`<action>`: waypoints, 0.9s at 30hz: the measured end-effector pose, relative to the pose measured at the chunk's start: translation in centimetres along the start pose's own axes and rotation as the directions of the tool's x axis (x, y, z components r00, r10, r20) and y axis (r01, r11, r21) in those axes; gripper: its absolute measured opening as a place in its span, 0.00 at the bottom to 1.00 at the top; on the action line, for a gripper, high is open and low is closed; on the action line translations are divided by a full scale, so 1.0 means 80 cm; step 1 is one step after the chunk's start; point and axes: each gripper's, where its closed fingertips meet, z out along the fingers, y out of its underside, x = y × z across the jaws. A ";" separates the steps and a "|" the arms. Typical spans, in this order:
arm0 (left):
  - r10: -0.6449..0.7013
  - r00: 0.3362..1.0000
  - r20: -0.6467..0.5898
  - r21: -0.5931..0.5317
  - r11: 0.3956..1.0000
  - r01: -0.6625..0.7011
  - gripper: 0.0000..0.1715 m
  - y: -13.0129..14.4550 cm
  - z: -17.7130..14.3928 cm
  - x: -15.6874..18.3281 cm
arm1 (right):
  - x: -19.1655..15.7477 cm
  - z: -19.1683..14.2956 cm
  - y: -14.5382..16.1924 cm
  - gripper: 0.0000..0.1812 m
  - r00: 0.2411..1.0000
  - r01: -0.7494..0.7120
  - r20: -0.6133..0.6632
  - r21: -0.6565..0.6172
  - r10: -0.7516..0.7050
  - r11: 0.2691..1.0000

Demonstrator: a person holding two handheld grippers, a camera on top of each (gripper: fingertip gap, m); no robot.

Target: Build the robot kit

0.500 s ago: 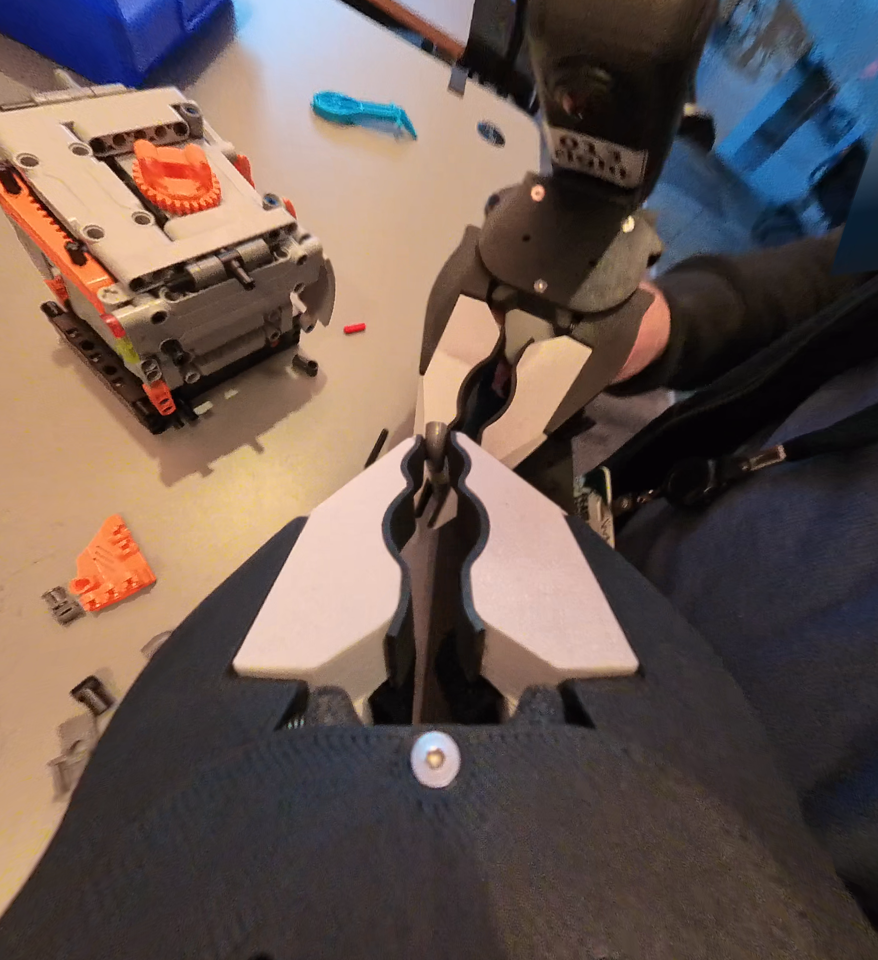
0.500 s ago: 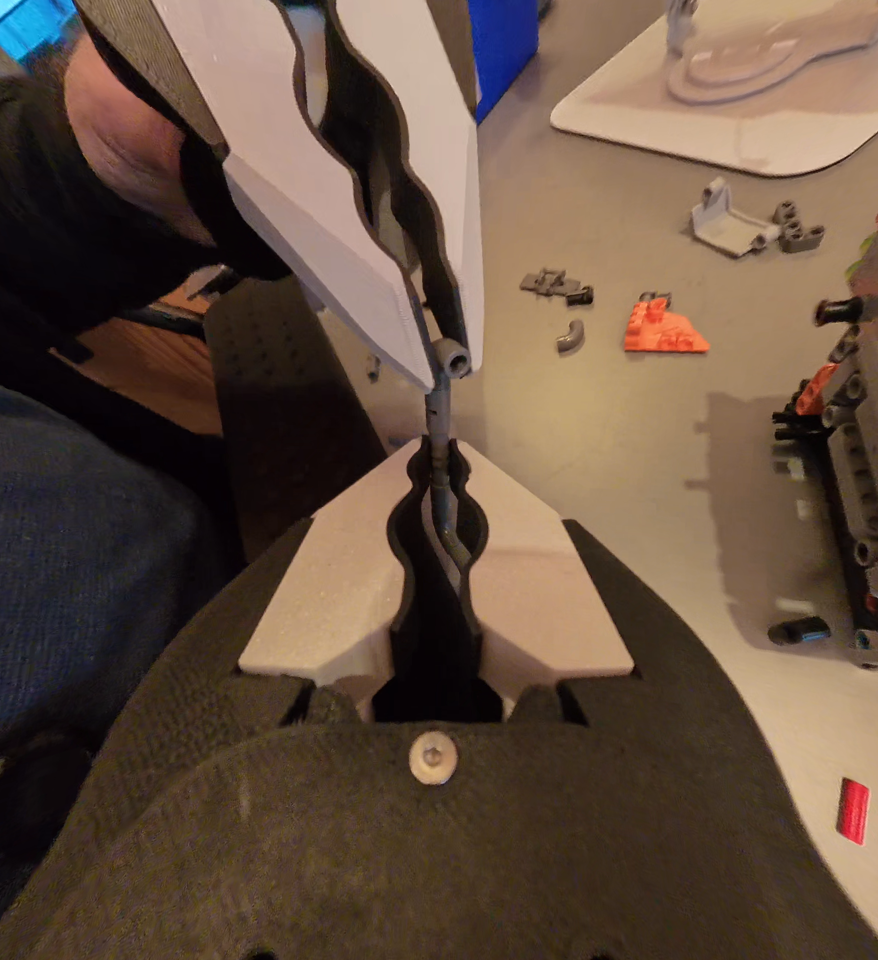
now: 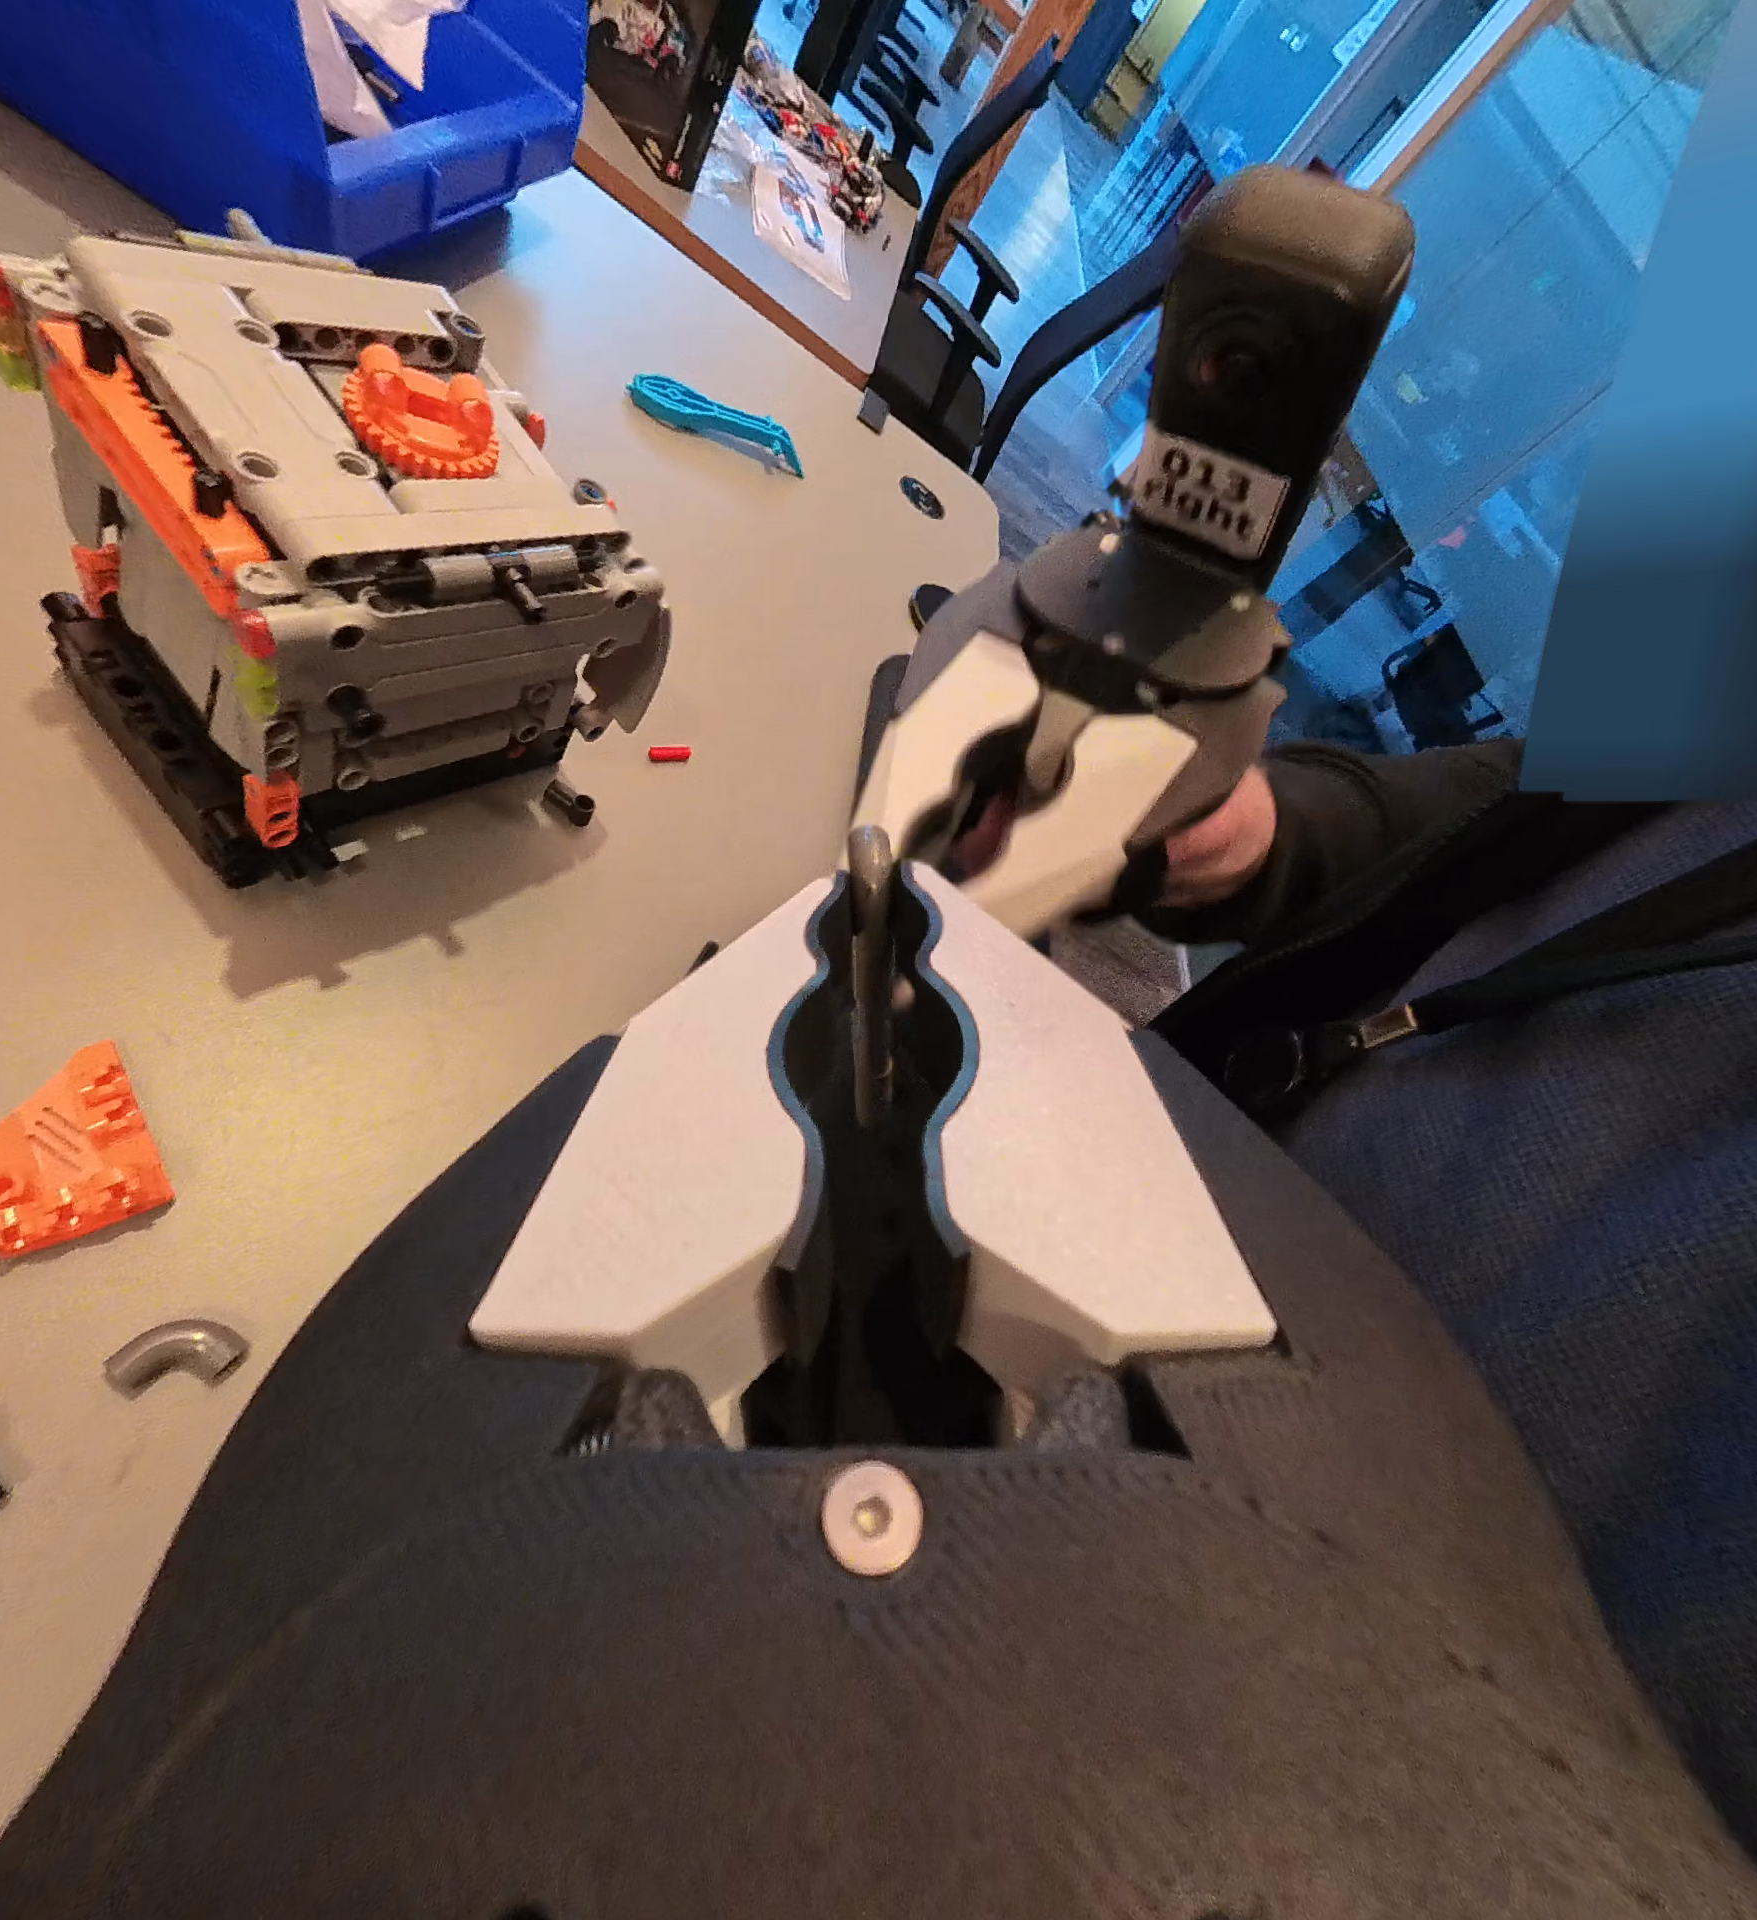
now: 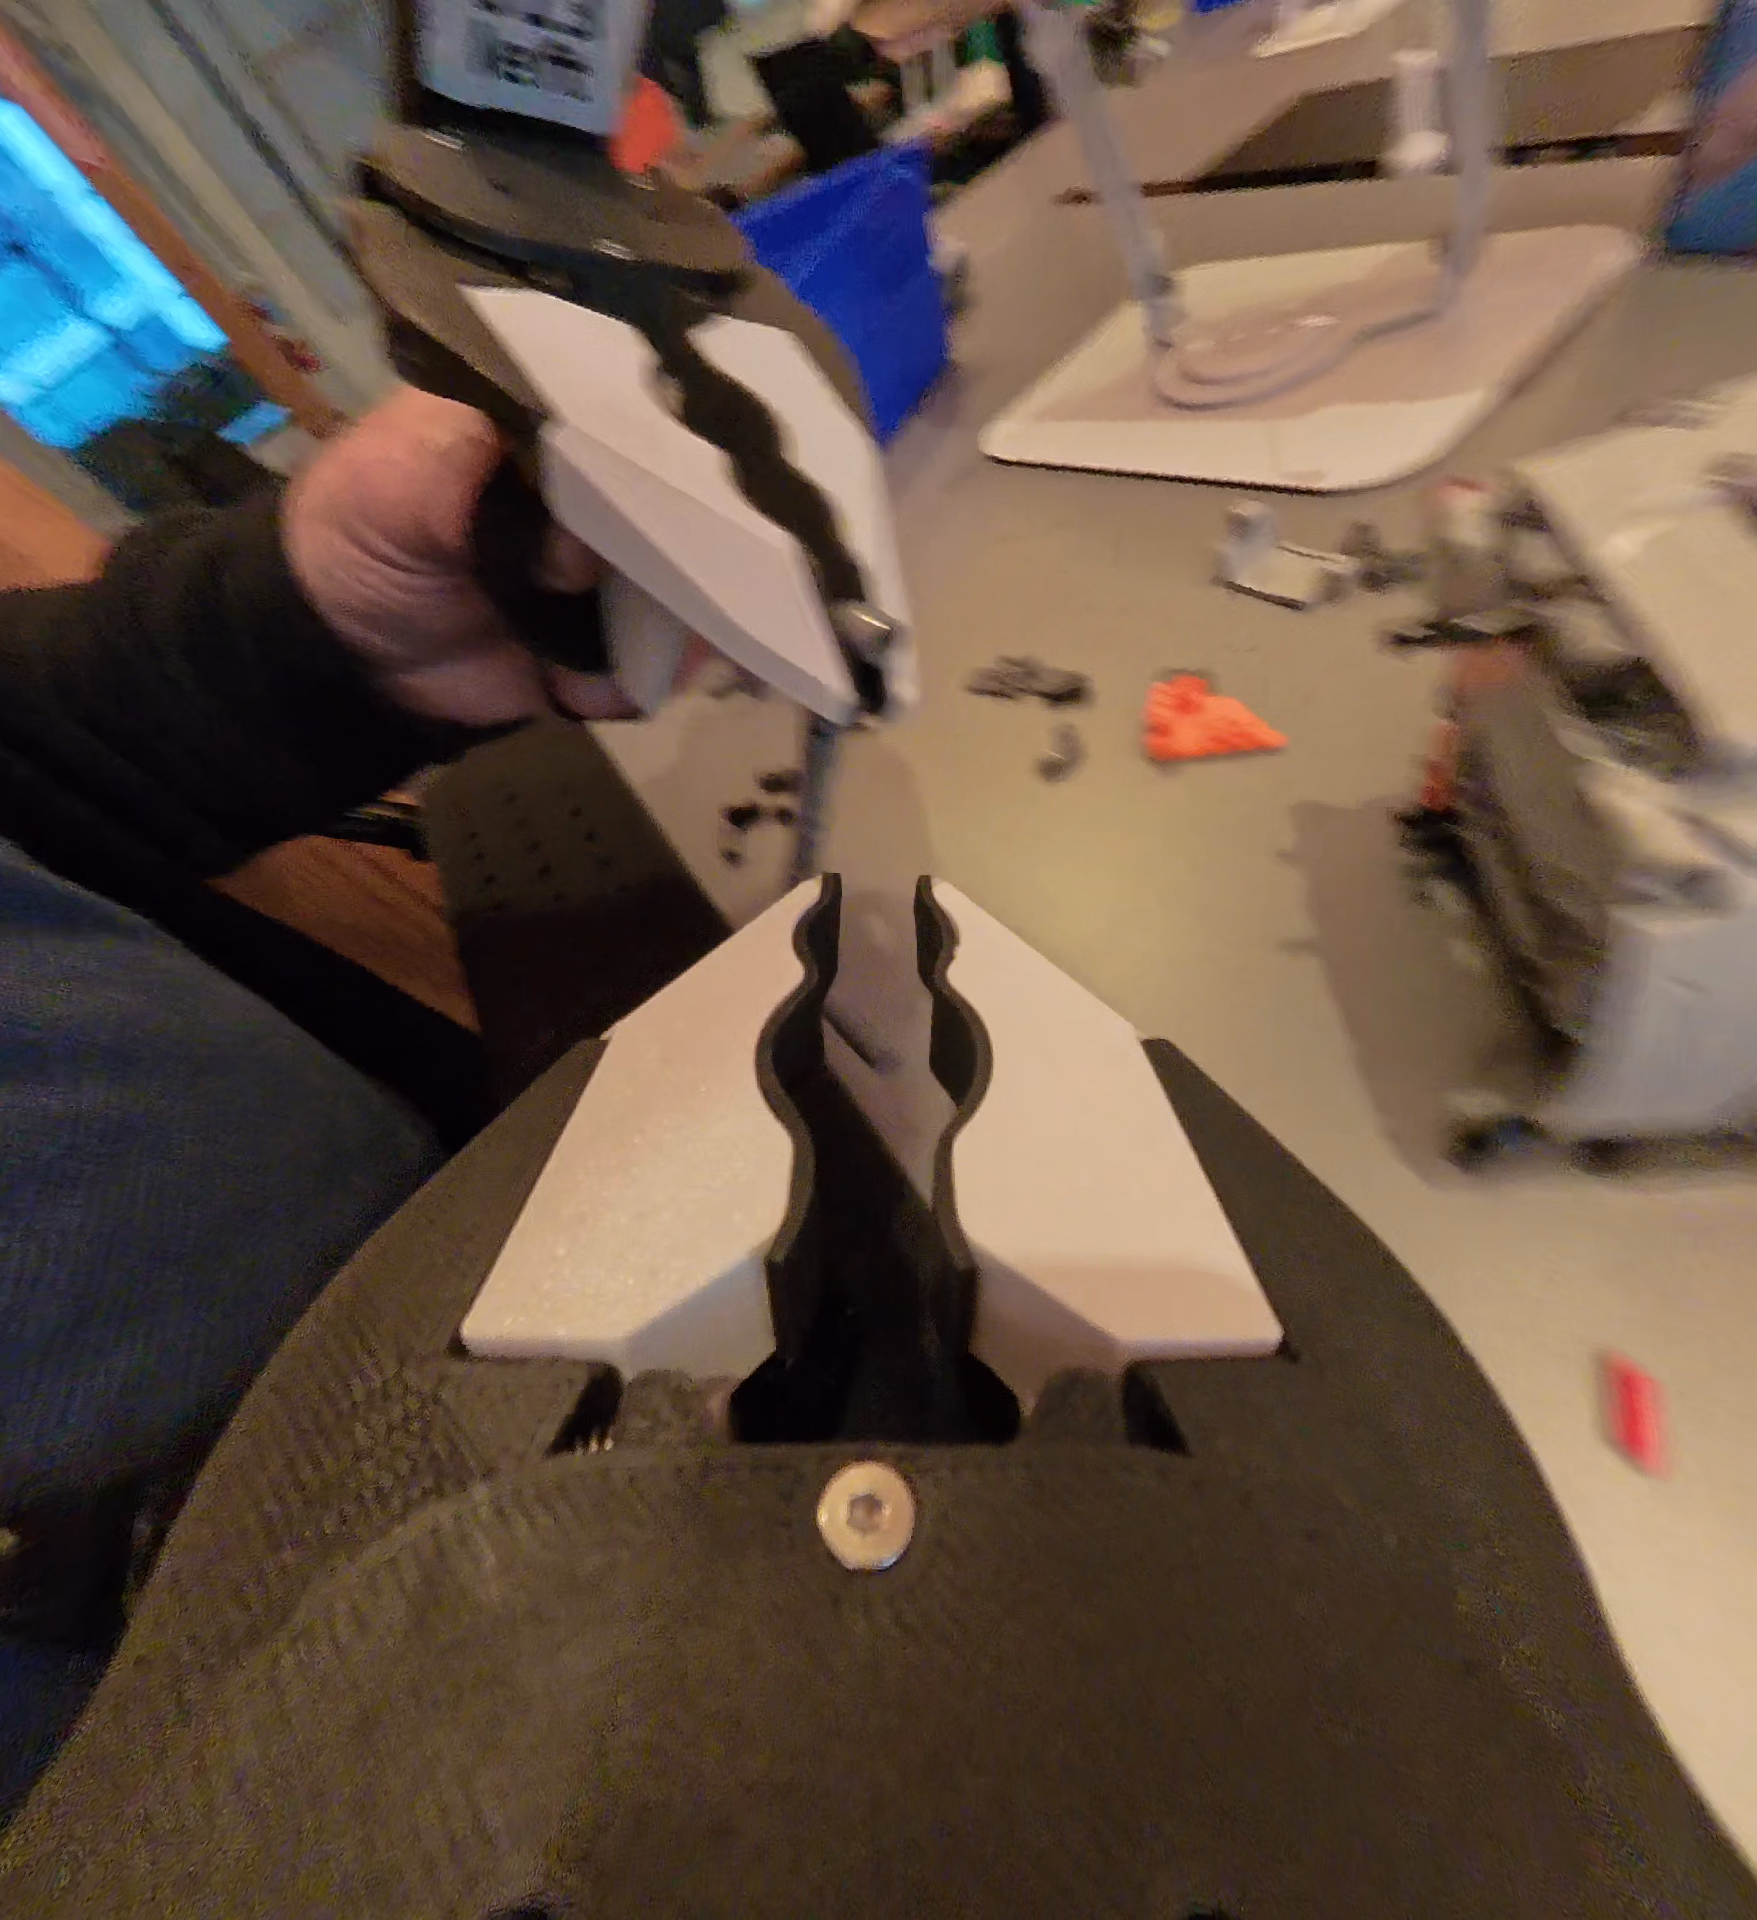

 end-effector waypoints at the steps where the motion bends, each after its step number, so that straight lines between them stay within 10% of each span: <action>1: -0.001 1.000 0.008 -0.003 1.000 0.001 0.02 0.001 -0.002 -0.003 | 0.025 -0.012 0.009 0.07 0.996 0.012 -0.083 -0.040 -0.016 0.999; 6: -0.016 0.999 0.033 -0.044 0.999 0.018 0.03 0.013 0.001 -0.018 | 0.138 -0.068 0.063 0.09 0.899 0.046 -0.399 -0.320 -0.178 0.946; 13: -0.032 0.999 0.044 -0.078 0.996 0.036 0.03 0.027 0.010 -0.028 | 0.167 -0.073 0.087 0.03 0.891 0.012 -0.404 -0.435 -0.207 0.900; 27: -0.025 0.999 0.039 -0.121 0.992 0.030 0.03 0.038 0.018 -0.027 | 0.042 -0.082 0.101 0.00 0.991 0.117 0.011 -0.516 -0.130 0.848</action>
